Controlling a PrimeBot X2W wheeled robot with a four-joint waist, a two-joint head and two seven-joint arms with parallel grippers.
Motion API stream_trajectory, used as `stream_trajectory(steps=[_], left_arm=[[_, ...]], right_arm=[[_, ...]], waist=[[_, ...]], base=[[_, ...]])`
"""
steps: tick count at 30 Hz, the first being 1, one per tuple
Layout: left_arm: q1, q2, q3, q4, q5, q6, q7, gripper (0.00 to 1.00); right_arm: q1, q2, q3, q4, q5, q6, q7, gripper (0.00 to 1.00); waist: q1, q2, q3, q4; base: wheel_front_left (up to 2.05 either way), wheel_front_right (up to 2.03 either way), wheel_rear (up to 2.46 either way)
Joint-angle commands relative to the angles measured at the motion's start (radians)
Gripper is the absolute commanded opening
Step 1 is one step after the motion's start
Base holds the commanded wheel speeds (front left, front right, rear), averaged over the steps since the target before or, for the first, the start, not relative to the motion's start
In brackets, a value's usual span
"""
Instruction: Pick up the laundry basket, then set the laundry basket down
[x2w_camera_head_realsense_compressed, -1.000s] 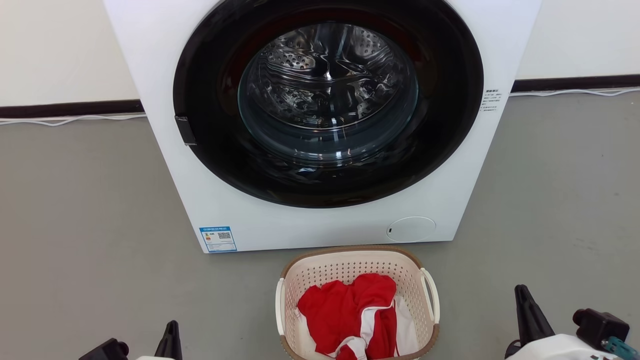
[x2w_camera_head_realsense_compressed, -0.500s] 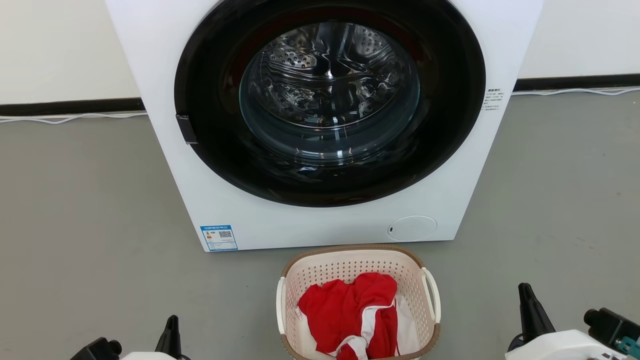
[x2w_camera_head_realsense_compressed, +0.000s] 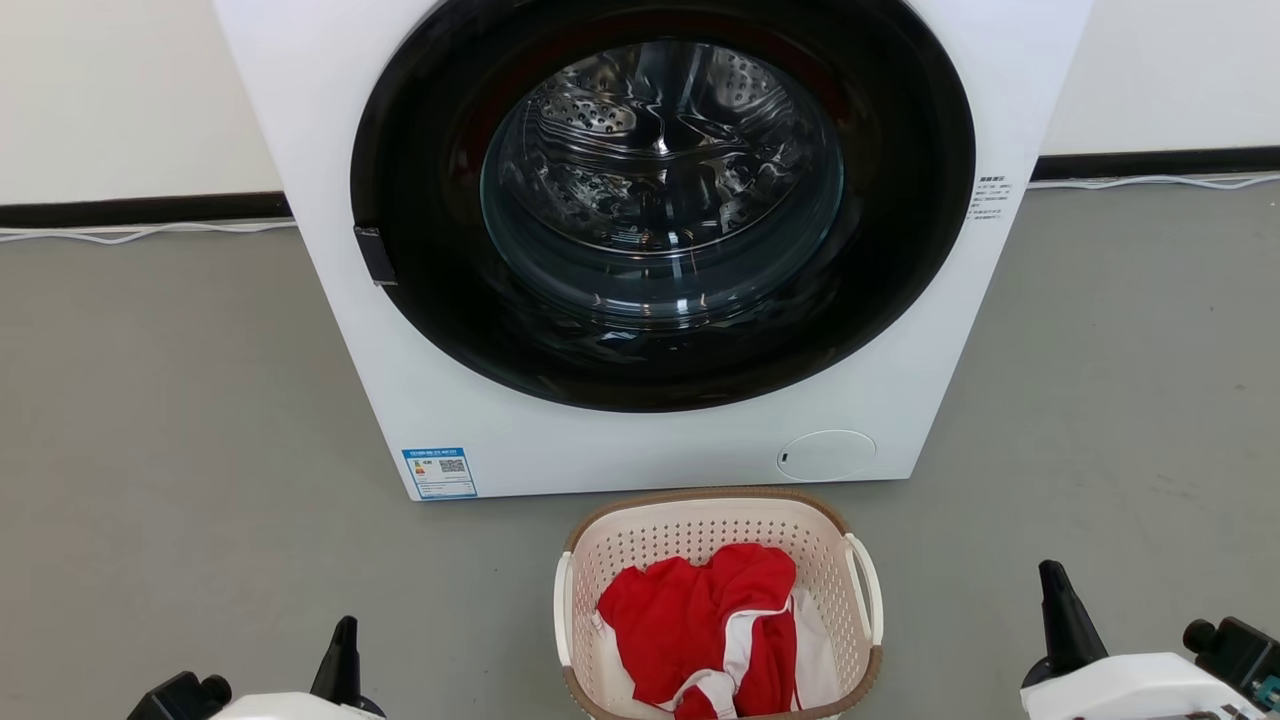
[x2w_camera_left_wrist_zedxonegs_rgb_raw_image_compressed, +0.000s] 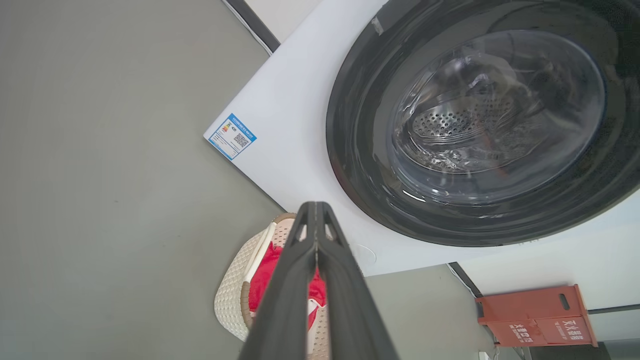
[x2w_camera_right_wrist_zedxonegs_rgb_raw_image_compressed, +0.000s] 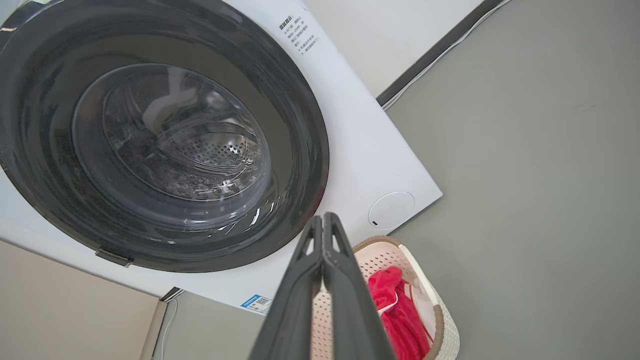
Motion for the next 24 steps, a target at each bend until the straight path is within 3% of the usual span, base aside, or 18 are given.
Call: stream_trajectory(steps=[1, 24], left_arm=[[-0.054, 0.005, 0.021, -0.033, -0.026, -0.011, 0.005, 0.0], [-0.069, -0.001, 0.049, -0.085, -0.244, -0.043, 0.073, 0.0]], right_arm=[[-0.048, -0.007, 0.004, -0.036, 0.035, 0.003, 0.012, 0.0], [-0.061, 0.0, -0.003, -0.076, 0.319, 0.005, 0.078, 0.0]], waist=[[-0.0001, -0.0001, 0.0, 0.0], [-0.0001, -0.0001, 0.006, 0.006]], base=[[0.0, 0.0, 0.0], [0.0, 0.0, 0.0]])
